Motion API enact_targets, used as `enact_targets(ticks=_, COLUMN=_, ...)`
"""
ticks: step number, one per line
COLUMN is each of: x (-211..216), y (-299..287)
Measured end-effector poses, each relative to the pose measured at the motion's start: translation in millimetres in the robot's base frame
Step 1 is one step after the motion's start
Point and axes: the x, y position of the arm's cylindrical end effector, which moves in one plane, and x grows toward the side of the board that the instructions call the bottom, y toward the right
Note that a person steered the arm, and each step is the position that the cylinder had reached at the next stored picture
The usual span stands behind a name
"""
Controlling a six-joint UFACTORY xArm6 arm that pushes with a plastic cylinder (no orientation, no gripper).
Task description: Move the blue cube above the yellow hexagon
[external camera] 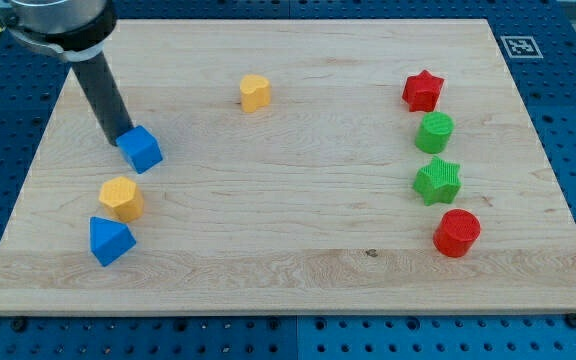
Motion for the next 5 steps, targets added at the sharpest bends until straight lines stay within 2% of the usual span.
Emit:
enact_targets(ticks=2, x=-1, y=5)
enact_targets(ticks=5, x=-97, y=1)
